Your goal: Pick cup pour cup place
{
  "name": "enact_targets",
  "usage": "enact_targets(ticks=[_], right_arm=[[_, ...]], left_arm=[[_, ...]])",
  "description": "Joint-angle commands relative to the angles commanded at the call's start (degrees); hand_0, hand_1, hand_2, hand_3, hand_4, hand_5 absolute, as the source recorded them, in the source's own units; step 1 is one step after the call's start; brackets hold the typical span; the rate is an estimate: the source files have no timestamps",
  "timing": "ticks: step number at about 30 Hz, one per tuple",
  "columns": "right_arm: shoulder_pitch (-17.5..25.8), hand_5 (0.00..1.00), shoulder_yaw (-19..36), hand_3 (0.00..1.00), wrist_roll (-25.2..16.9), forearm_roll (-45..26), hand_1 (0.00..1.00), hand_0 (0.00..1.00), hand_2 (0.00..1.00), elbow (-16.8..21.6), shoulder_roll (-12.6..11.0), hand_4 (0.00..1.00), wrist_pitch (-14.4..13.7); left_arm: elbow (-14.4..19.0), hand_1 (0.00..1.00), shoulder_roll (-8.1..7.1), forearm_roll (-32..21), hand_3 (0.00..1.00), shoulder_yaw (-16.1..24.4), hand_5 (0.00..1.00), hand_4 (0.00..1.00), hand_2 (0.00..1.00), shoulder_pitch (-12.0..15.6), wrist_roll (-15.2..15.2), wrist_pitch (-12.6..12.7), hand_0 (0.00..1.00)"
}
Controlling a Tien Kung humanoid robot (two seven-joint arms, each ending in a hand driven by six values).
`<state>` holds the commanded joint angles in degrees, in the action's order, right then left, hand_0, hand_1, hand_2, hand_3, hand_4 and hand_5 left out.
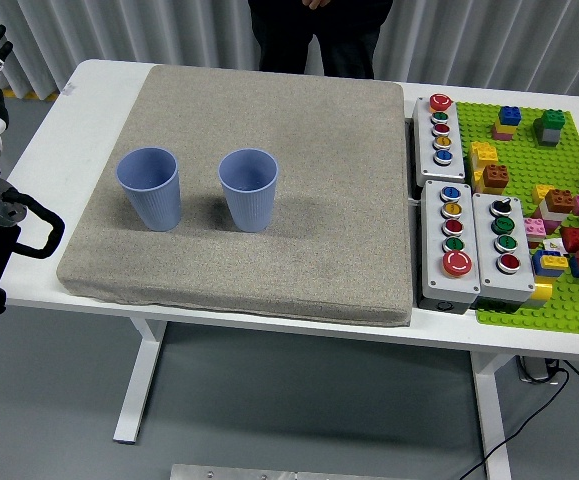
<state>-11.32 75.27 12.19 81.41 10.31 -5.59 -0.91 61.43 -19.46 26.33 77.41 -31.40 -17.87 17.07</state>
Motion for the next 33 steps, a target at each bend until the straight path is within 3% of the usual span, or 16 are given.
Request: enact_targets(ticks=[33], right_arm=[[0.4, 0.051, -0.2, 0.588, 0.0, -0.4, 0.659, 0.689, 0.584, 0.0, 0.2, 0.002, -0.2]], left_arm=[[0.4, 0.770, 0.06, 0.8, 0.894, 0.3, 0.998, 0.844, 0.860, 0.3, 0.1, 0.2, 0.784]])
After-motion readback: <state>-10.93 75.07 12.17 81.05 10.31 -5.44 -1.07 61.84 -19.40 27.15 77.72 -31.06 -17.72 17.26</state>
